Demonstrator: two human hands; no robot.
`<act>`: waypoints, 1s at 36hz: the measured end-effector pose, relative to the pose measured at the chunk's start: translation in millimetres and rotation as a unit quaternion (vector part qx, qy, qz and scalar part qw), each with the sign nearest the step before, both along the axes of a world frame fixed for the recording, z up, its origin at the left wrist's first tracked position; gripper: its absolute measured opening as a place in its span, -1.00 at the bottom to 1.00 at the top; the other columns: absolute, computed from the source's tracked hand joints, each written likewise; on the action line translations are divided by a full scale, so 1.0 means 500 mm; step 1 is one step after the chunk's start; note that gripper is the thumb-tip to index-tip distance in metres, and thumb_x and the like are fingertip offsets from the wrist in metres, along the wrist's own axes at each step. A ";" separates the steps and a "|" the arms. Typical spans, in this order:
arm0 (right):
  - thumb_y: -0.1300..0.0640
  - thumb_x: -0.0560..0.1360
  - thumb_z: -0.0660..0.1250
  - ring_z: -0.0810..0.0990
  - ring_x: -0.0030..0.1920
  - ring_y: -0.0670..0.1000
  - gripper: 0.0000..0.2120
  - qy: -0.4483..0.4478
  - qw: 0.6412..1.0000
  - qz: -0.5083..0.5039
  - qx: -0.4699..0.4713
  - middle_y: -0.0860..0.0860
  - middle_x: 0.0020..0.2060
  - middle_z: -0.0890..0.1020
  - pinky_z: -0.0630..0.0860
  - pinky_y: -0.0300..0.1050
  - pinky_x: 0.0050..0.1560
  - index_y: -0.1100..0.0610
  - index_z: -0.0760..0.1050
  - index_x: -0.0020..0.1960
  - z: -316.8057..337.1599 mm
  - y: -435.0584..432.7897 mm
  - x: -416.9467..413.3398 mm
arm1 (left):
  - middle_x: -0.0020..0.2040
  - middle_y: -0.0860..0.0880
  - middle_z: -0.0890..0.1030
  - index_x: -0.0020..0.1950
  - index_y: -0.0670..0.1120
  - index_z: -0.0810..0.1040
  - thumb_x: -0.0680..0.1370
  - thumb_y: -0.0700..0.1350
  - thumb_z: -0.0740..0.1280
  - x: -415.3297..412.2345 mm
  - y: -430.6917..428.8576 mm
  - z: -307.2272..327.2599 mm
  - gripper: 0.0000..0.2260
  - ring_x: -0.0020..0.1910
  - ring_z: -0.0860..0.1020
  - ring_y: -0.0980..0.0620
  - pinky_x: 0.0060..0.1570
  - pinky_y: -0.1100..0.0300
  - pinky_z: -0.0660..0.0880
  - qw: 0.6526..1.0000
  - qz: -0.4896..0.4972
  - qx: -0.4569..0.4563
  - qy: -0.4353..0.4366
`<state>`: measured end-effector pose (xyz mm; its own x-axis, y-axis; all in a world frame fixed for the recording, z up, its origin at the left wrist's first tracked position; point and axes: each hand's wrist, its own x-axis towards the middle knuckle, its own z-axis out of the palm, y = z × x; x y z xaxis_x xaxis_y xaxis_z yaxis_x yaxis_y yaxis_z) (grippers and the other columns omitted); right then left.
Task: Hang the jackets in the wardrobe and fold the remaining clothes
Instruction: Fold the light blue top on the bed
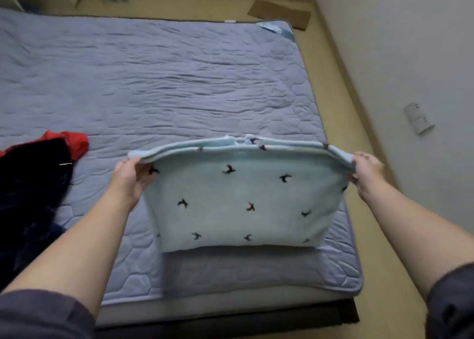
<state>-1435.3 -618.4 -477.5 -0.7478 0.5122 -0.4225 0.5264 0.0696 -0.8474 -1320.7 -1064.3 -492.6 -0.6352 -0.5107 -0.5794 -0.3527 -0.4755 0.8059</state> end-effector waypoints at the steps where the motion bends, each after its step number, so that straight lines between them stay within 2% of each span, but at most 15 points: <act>1: 0.23 0.55 0.20 0.47 -0.01 0.00 -0.58 0.005 0.999 0.036 0.001 0.04 0.15 0.48 0.46 0.03 0.05 0.13 0.34 0.41 -0.004 -0.016 -0.027 | -0.12 0.02 0.51 0.04 0.03 0.40 0.63 -0.14 0.14 -0.039 0.003 -0.002 -0.91 -0.17 0.50 0.10 -0.18 0.13 0.48 0.999 -0.030 -0.007 0.012; 3: 0.20 0.55 0.22 0.51 -0.07 -0.03 -0.48 -0.015 0.994 0.107 0.006 0.01 0.18 0.48 0.43 -0.01 0.00 0.02 0.20 0.48 -0.027 -0.043 -0.052 | 0.04 0.04 0.53 0.04 0.05 0.37 0.63 -0.09 0.18 -0.092 0.017 -0.027 -0.96 0.03 0.51 0.09 0.09 0.00 0.40 0.997 -0.072 -0.039 -0.018; 5: 0.21 0.55 0.25 0.54 0.07 0.07 -0.38 -0.070 0.980 0.182 0.030 0.10 0.29 0.46 0.45 -0.03 0.03 0.04 0.07 0.53 -0.076 -0.060 -0.043 | 0.27 -0.06 0.46 0.29 -0.04 0.35 0.60 -0.09 0.23 -0.106 0.035 -0.080 -0.74 0.19 0.46 -0.03 0.13 -0.03 0.39 0.981 -0.113 -0.124 -0.100; 8: 0.19 0.53 0.30 0.38 0.37 0.15 -0.32 -0.177 0.918 0.326 0.140 0.15 0.45 0.30 0.40 -0.05 0.19 0.11 0.05 0.55 -0.168 -0.074 0.027 | 0.38 -0.15 0.40 0.43 -0.14 0.28 0.55 -0.13 0.30 -0.053 0.071 -0.169 -0.53 0.25 0.44 -0.15 0.12 0.00 0.41 0.907 -0.256 -0.272 -0.195; 10: 0.09 0.50 0.33 0.27 0.45 0.12 -0.28 -0.220 0.825 0.453 0.256 0.11 0.50 0.22 0.32 -0.10 0.31 0.13 0.05 0.55 -0.228 -0.079 0.086 | 0.43 -0.17 0.34 0.46 -0.14 0.25 0.50 -0.10 0.34 0.004 0.095 -0.228 -0.43 0.37 0.35 -0.16 0.28 -0.01 0.34 0.801 -0.394 -0.398 -0.212; 13: -0.13 0.47 0.33 0.02 0.54 0.05 -0.15 -0.224 0.672 0.588 0.390 0.00 0.55 -0.01 0.15 0.10 0.46 0.01 -0.10 0.56 -0.308 -0.082 0.164 | 0.56 -0.08 0.04 0.55 0.00 0.05 0.45 0.10 0.34 0.067 0.129 -0.306 -0.24 0.53 0.05 -0.10 0.44 -0.07 0.15 0.605 -0.544 -0.549 -0.191; 15: -0.17 0.46 0.34 -0.12 0.55 0.10 -0.08 -0.211 0.604 0.627 0.444 -0.02 0.55 -0.16 0.04 0.21 0.45 -0.06 -0.23 0.55 -0.349 -0.086 0.198 | 0.57 -0.05 -0.17 0.56 0.09 -0.14 0.43 0.14 0.35 0.084 0.151 -0.342 -0.13 0.55 -0.12 -0.14 0.43 -0.17 0.04 0.504 -0.607 -0.589 -0.175; 17: -0.13 0.46 0.36 -0.16 0.54 0.16 -0.03 -0.185 0.561 0.643 0.488 0.02 0.55 -0.22 0.00 0.26 0.44 -0.08 -0.31 0.54 -0.387 -0.092 0.219 | 0.57 -0.10 -0.20 0.56 0.07 -0.17 0.41 0.06 0.41 0.088 0.169 -0.371 -0.07 0.53 -0.11 -0.23 0.37 -0.28 0.07 0.442 -0.622 -0.628 -0.157; 19: -0.04 0.48 0.36 -0.13 0.54 0.19 -0.05 -0.167 0.553 0.633 0.515 0.06 0.55 -0.21 0.02 0.27 0.43 -0.09 -0.31 0.53 -0.420 -0.097 0.225 | 0.56 -0.17 0.05 0.56 0.03 0.06 0.39 -0.14 0.45 0.081 0.174 -0.396 -0.15 0.49 0.13 -0.30 0.26 -0.33 0.23 0.431 -0.594 -0.663 -0.150; 21: 0.11 0.51 0.30 0.01 0.52 0.19 -0.15 -0.144 0.568 0.619 0.524 0.09 0.55 -0.10 0.10 0.22 0.41 -0.10 -0.24 0.54 -0.451 -0.102 0.221 | 0.48 -0.21 0.27 0.53 0.01 0.20 0.45 -0.23 0.37 0.076 0.173 -0.427 -0.31 0.36 0.34 -0.29 0.13 -0.24 0.38 0.427 -0.574 -0.680 -0.159; 23: 0.20 0.54 0.17 0.27 0.39 0.17 -0.31 -0.109 0.592 0.599 0.528 0.12 0.46 0.18 0.26 0.12 0.31 -0.09 -0.08 0.54 -0.476 -0.104 0.215 | 0.21 -0.25 0.50 0.39 -0.09 0.42 0.42 -0.28 0.40 0.069 0.168 -0.447 -0.46 0.04 0.53 -0.25 -0.15 -0.08 0.50 0.441 -0.563 -0.683 -0.148; 25: 0.20 0.55 0.11 0.40 0.21 0.15 -0.44 -0.081 0.597 0.591 0.536 0.08 0.27 0.38 0.36 0.05 0.12 -0.03 0.10 0.51 -0.493 -0.102 0.207 | 0.11 -0.18 0.53 0.30 -0.12 0.44 0.44 -0.26 0.36 0.071 0.161 -0.459 -0.58 -0.06 0.54 -0.21 -0.27 0.02 0.42 0.457 -0.574 -0.661 -0.157; 28: 0.20 0.48 0.21 0.44 0.12 0.16 -0.52 -0.071 0.582 0.602 0.542 0.05 0.15 0.43 0.36 -0.01 -0.04 0.00 0.27 0.38 -0.500 -0.089 0.209 | 0.16 -0.11 0.50 0.32 -0.07 0.36 0.47 -0.18 0.31 0.099 0.151 -0.465 -0.58 0.00 0.53 -0.18 -0.24 0.04 0.39 0.456 -0.592 -0.644 -0.163; 31: 0.17 0.41 0.29 0.45 0.09 0.13 -0.52 -0.070 0.562 0.632 0.528 0.03 0.12 0.43 0.35 -0.03 -0.07 0.00 0.30 0.31 -0.486 -0.065 0.246 | 0.12 -0.11 0.53 0.31 -0.08 0.38 0.45 -0.16 0.31 0.171 0.157 -0.452 -0.57 -0.03 0.55 -0.18 -0.24 0.02 0.43 0.477 -0.601 -0.623 -0.152; 36: 0.08 0.40 0.32 0.45 0.11 0.09 -0.53 -0.109 0.534 0.707 0.451 0.01 0.11 0.43 0.35 -0.06 -0.05 -0.02 0.30 0.28 -0.448 -0.023 0.381 | 0.13 -0.03 0.56 0.29 -0.01 0.33 0.42 -0.08 0.28 0.346 0.186 -0.428 -0.57 -0.01 0.57 -0.12 -0.16 0.05 0.45 0.477 -0.666 -0.550 -0.162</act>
